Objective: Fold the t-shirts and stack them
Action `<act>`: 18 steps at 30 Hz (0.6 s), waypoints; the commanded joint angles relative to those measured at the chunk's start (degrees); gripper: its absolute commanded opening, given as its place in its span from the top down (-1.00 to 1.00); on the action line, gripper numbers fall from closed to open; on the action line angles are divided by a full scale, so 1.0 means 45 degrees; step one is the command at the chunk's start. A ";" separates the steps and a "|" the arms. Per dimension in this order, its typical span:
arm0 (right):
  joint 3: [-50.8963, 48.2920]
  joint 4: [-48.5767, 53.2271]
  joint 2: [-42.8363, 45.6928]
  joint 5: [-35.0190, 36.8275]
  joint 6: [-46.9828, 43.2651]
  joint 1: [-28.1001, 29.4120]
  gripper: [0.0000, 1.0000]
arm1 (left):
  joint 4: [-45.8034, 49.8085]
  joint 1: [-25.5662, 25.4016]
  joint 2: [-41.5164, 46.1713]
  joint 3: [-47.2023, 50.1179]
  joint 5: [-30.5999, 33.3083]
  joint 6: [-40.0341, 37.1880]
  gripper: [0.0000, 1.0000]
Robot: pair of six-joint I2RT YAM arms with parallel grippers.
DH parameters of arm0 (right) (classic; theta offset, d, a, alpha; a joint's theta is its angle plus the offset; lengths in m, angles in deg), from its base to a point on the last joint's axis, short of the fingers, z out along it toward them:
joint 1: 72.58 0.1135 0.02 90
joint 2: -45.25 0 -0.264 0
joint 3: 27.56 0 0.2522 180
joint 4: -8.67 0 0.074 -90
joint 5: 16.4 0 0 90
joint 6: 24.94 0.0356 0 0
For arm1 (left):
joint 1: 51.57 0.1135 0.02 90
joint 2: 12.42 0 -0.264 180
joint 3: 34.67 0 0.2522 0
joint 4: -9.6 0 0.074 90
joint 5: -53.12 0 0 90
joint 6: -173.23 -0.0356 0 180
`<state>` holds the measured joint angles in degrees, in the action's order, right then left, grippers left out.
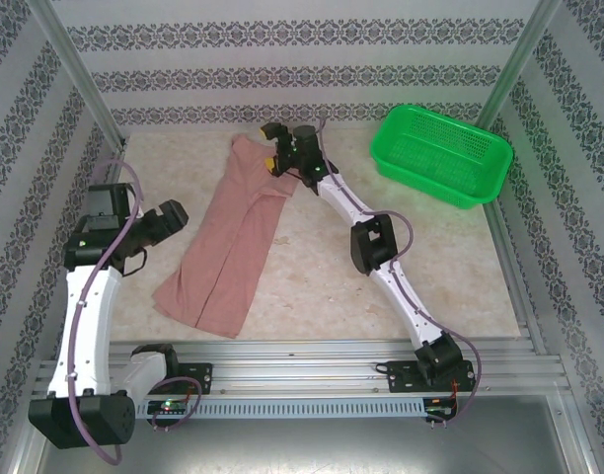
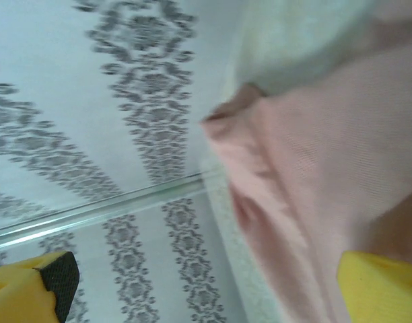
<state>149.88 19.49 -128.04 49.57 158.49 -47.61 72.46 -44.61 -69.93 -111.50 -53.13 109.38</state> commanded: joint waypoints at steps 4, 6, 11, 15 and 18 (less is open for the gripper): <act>-0.0555 0.2734 0.4877 -0.3196 -0.3454 0.0168 -0.96 | -0.2695 -0.0828 -0.0907 -0.0104 -0.1389 -0.1134 -0.92; -0.2227 0.6549 0.7103 -0.2369 -0.6399 0.0426 -0.96 | -0.2539 -0.1068 -0.1289 -0.0369 -0.1379 -0.1947 -0.95; -1.0740 0.8012 1.3448 0.0598 -0.9211 0.0681 -0.97 | -0.0845 -0.2261 -0.2133 -0.0432 -0.0188 -0.2646 -0.93; -1.6608 0.7394 1.7374 0.1184 -0.8986 0.0520 -0.96 | 0.0320 -0.3268 -0.2141 0.0113 0.0080 -0.1999 -0.89; -1.9420 0.7487 1.9193 0.0656 -0.9087 0.0697 -0.96 | 0.0583 -0.4646 -0.2491 0.0703 0.0955 -0.1209 -0.84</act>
<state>72.94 47.90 -39.92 50.77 120.89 -44.44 69.99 -61.40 -80.07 -110.56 -52.61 101.69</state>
